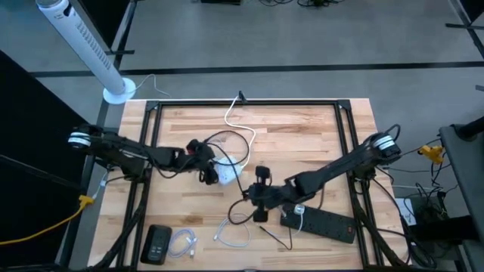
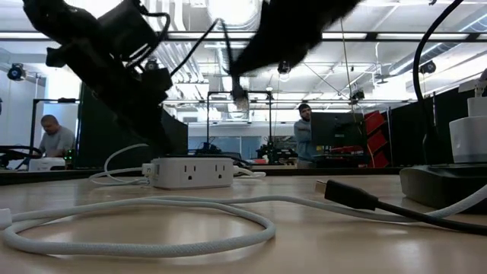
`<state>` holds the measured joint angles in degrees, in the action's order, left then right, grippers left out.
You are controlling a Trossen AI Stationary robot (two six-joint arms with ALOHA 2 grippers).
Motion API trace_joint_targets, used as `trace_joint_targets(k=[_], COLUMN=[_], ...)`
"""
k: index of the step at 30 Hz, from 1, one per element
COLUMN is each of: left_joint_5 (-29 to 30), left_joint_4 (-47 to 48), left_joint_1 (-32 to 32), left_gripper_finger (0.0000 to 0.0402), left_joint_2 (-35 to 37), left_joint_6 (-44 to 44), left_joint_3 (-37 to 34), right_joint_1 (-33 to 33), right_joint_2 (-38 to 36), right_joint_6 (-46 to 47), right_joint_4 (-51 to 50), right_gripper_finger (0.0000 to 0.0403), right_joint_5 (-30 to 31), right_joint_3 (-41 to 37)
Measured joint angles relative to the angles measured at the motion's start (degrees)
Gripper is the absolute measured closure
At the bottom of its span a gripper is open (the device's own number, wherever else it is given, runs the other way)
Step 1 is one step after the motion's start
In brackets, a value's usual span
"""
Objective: Plug in charger cables
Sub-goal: Insert the black charger cable into the white outlet
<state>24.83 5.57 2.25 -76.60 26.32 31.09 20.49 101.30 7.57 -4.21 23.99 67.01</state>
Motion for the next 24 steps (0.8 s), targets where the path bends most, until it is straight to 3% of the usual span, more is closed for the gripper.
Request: trace_joint_targets(k=[4, 8, 11, 15, 19, 24], left_joint_5=[5.73, 5.49, 1.54, -9.15, -10.73, -15.65], left_joint_4=[2.52, 2.55, 2.39, -1.33, -7.50, -6.99], left_joint_1=[-0.50, -0.59, -0.65, -0.65, -0.51, -0.29], left_gripper_finger=[0.0299, 0.0299, 0.0299, 0.0299, 0.0299, 0.0299], left_joint_2=[-0.09, -2.33, -5.90, -12.32, -16.05, -14.18], left_joint_6=[1.78, 2.78, 2.95, 0.79, -2.58, -4.75], left_joint_3=[0.00, -0.11, -0.11, 0.28, 0.75, 2.10], right_joint_1=[-0.68, -2.51, -4.27, -7.06, -9.49, -11.34], right_joint_2=[5.56, 9.22, 10.28, 11.21, 11.28, 11.07], right_joint_6=[-1.43, -2.92, -4.31, -4.91, -8.23, -14.68], right_joint_4=[4.91, 6.55, 6.69, 6.44, 6.05, 5.81], right_gripper_finger=[0.0403, 0.0403, 0.0403, 0.0403, 0.0403, 0.0403], right_joint_5=[0.01, 1.05, 3.37, 3.20, 3.05, 3.39], right_joint_3=[0.14, 1.26, 1.98, 2.09, 2.09, 2.09])
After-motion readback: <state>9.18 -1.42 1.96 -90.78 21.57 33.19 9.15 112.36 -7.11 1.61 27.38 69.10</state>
